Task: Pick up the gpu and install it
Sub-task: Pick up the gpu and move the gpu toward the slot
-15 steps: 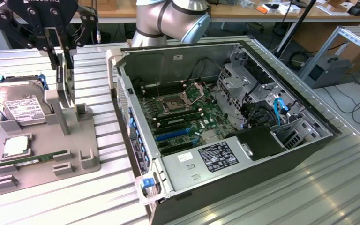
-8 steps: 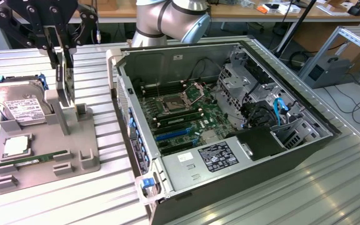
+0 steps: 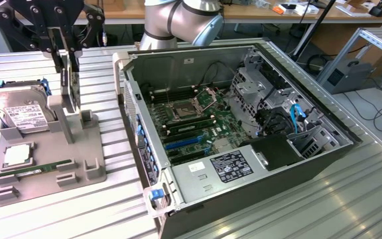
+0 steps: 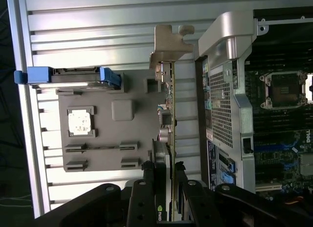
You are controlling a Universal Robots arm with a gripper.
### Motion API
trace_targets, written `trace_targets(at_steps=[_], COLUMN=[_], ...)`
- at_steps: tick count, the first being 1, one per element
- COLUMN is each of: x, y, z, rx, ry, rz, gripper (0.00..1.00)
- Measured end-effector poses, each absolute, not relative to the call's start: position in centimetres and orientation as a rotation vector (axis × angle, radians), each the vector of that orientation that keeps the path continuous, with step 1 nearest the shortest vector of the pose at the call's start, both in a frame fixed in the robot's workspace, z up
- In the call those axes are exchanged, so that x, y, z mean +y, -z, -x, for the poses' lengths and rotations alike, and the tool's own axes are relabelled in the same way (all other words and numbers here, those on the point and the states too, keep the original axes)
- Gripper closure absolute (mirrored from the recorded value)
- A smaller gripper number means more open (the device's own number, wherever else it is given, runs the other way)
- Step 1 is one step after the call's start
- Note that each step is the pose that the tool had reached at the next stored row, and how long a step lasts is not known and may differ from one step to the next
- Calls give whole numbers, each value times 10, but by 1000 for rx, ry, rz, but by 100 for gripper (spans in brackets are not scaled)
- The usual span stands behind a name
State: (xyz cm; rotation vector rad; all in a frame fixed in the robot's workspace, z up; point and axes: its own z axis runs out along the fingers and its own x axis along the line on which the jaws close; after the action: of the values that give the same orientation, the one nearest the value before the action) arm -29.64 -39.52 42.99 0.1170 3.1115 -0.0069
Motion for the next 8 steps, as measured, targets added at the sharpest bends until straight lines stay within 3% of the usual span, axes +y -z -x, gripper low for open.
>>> trace_targets(at_steps=[8], x=[-395], y=[-430], z=[288], rx=[3111], ry=[7], rz=[-117], gripper=[73])
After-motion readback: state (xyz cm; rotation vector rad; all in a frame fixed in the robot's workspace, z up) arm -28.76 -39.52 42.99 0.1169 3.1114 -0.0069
